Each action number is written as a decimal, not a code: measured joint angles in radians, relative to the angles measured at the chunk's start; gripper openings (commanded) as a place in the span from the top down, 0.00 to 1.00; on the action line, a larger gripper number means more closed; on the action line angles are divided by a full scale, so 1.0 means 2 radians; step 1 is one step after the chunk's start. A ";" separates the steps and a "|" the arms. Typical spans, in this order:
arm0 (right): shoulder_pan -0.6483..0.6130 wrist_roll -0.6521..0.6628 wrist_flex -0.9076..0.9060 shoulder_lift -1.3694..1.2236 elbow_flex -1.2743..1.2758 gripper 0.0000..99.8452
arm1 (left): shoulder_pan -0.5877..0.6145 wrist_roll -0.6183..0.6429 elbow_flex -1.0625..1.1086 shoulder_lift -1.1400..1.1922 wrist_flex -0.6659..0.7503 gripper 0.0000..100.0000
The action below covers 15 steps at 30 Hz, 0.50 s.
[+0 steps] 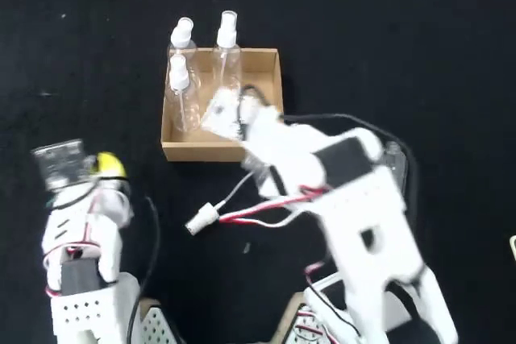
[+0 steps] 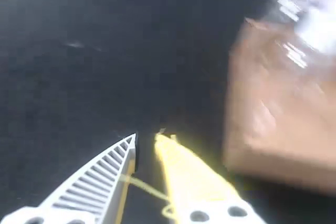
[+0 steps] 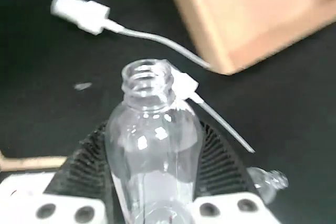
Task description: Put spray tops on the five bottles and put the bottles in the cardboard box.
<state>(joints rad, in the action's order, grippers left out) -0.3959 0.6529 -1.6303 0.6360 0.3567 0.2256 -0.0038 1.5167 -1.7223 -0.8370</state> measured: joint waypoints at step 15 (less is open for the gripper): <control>0.060 0.000 -0.004 0.051 -0.004 0.99 | -0.209 -0.130 -0.125 0.222 -0.107 0.80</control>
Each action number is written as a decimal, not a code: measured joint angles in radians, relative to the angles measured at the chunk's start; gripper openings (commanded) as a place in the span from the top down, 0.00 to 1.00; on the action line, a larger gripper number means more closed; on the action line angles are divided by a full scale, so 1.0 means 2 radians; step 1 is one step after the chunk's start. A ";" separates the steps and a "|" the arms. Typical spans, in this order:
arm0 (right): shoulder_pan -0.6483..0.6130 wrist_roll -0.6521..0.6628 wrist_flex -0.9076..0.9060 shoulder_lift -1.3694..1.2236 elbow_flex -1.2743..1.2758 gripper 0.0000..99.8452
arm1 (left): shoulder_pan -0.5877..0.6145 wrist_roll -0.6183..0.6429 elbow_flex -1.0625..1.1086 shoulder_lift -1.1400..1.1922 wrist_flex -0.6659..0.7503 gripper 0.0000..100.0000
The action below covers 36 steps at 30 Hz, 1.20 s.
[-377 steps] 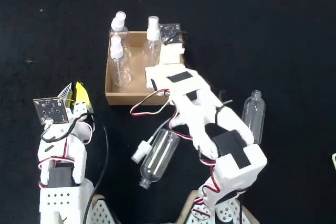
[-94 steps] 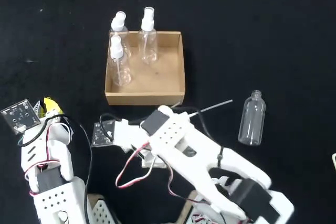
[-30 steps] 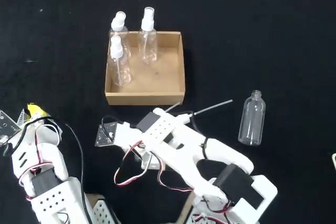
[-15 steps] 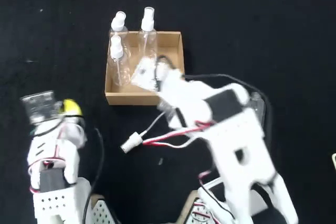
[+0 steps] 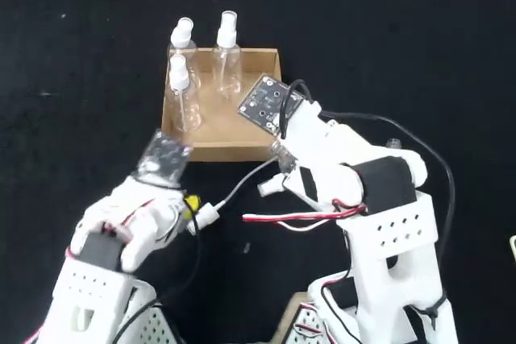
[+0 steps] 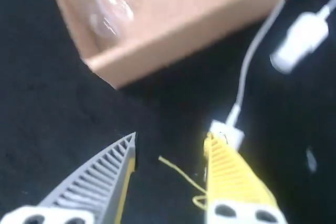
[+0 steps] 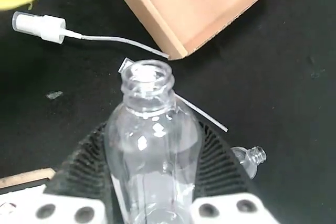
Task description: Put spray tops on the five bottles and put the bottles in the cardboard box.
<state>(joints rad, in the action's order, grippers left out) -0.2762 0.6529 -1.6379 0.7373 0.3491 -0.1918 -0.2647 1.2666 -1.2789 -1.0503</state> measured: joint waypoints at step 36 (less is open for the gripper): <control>0.181 0.068 -0.014 0.000 0.000 0.99 | 0.001 -0.226 -0.093 0.268 -0.075 0.97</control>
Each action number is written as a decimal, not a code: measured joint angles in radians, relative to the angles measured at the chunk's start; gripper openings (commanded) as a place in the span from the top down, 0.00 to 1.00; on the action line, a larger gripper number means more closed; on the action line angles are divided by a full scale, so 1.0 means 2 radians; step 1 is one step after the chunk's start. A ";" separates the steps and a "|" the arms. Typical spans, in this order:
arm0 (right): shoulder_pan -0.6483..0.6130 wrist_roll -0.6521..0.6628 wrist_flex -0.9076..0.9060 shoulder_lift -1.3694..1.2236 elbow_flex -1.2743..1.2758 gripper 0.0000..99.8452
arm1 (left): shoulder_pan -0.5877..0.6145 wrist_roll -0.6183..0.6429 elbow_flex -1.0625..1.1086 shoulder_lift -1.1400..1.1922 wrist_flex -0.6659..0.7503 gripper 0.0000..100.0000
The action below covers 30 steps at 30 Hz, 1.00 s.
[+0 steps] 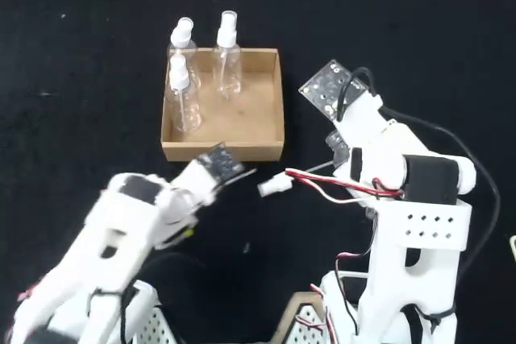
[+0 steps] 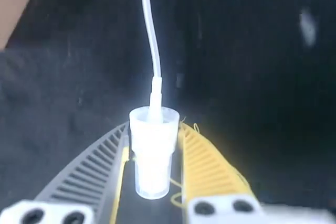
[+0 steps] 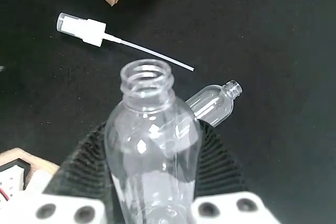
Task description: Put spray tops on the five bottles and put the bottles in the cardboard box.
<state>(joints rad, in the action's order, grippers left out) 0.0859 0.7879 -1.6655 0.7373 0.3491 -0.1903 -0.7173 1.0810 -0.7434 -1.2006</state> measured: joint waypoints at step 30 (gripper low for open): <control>0.000 0.000 0.000 0.000 0.000 0.99 | 0.476 -0.389 -0.292 0.362 -0.043 0.89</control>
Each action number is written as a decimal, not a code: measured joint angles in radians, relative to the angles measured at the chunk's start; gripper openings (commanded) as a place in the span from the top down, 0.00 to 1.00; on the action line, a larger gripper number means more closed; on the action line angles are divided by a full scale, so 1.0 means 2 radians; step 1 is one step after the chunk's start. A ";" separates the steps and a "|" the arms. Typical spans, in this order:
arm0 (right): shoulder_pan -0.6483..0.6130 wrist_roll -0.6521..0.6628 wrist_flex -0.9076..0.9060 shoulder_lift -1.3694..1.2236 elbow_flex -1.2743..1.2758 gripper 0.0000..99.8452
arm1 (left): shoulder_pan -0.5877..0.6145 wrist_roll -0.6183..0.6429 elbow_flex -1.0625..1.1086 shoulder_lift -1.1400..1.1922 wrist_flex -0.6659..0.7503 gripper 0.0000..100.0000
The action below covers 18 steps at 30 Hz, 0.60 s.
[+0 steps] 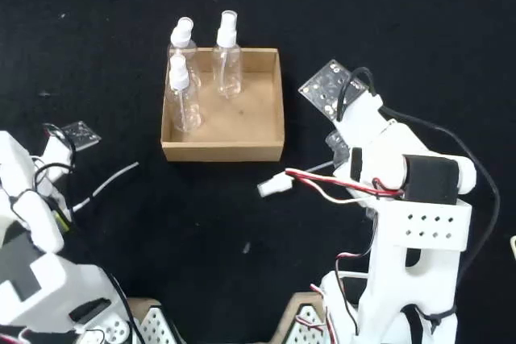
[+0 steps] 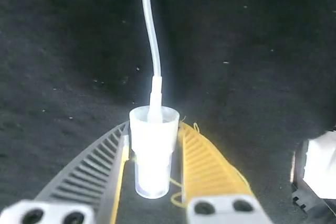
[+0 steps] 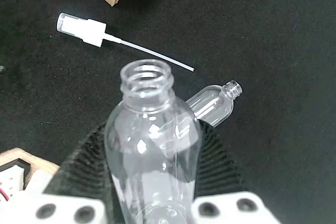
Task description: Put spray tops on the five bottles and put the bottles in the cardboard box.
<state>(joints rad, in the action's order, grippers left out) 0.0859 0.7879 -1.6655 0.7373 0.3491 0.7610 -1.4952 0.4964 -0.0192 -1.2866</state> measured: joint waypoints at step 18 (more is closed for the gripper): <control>0.000 0.001 0.000 0.000 0.000 0.99 | 0.024 0.073 -0.131 0.040 0.087 0.74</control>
<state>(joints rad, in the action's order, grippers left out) 0.0859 0.7894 -1.6655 0.7373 0.3491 0.8086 -1.3495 0.2340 0.0606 -1.1132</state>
